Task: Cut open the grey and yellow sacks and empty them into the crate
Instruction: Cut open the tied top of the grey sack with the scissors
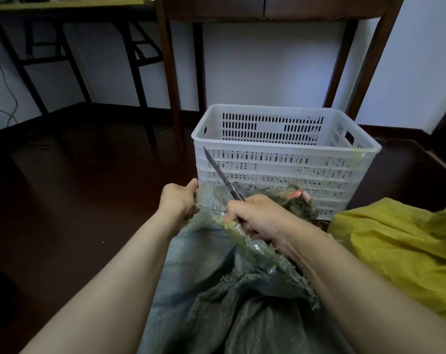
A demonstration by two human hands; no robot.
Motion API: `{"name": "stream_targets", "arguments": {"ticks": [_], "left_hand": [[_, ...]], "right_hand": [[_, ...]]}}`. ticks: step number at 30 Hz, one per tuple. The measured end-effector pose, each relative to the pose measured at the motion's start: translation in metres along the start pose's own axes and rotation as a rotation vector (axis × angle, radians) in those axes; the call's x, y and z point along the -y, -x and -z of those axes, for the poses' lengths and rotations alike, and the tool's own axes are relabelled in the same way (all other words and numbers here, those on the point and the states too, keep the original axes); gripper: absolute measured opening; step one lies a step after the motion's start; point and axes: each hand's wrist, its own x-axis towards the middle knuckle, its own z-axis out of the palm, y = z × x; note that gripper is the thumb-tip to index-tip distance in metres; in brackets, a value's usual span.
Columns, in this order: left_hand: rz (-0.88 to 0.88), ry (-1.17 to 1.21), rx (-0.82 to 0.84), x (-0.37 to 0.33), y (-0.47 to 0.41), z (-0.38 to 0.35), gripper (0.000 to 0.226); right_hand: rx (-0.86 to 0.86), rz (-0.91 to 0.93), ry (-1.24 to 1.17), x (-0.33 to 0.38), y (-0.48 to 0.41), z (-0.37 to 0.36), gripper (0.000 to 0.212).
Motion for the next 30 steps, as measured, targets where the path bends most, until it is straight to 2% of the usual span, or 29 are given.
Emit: {"name": "stream_targets", "arguments": {"ticks": [3,5,7,8,9,10,11,13,14,16,18,22,25,27,30], "left_hand": [[-0.042,-0.067,-0.088,0.018,-0.013,0.009,0.042],[0.028,-0.087,-0.240,0.042,-0.026,0.039,0.034],[0.160,-0.143,-0.354,0.063,-0.029,0.069,0.049],[0.219,-0.116,-0.314,0.061,-0.024,0.071,0.064],[0.264,0.011,-0.184,0.052,-0.020,0.067,0.074],[0.286,0.204,-0.002,0.037,-0.017,0.058,0.075],[0.266,0.377,0.180,0.019,-0.010,0.046,0.065],[0.181,0.574,0.437,-0.022,0.009,0.026,0.030],[0.138,0.622,0.532,-0.035,0.017,0.020,0.024],[0.071,0.692,0.699,-0.047,0.024,0.018,0.026],[0.050,0.678,0.845,-0.054,0.033,0.017,0.026],[0.001,0.548,0.970,-0.065,0.053,0.006,0.036],[-0.021,0.464,1.015,-0.071,0.064,0.003,0.048],[-0.056,0.343,1.003,-0.072,0.068,0.003,0.043],[-0.118,0.188,0.915,-0.071,0.076,-0.001,0.045]], "right_hand": [[0.056,-0.023,0.023,0.003,0.011,0.006,0.028],[0.085,-0.023,-0.048,0.010,0.018,0.027,0.024],[0.011,-0.017,-0.144,0.012,0.023,0.055,0.023],[-0.042,-0.015,-0.155,0.009,0.025,0.064,0.022],[-0.076,-0.021,-0.140,0.006,0.026,0.066,0.024],[-0.083,-0.021,-0.106,0.003,0.024,0.066,0.027],[-0.092,-0.019,-0.074,0.002,0.022,0.062,0.025],[-0.200,-0.019,-0.091,0.002,0.013,0.061,0.010],[-0.281,-0.012,-0.128,0.003,0.009,0.064,0.015],[-0.410,0.063,-0.188,0.006,0.009,0.071,0.019],[-0.433,0.158,-0.215,0.009,0.013,0.070,0.019],[-0.443,0.283,-0.249,0.017,0.012,0.062,0.017],[-0.557,0.268,-0.121,0.014,0.009,0.066,0.011],[-0.570,0.225,-0.063,0.011,0.010,0.071,0.007],[-0.470,0.181,-0.116,0.010,0.012,0.069,0.030]]}}
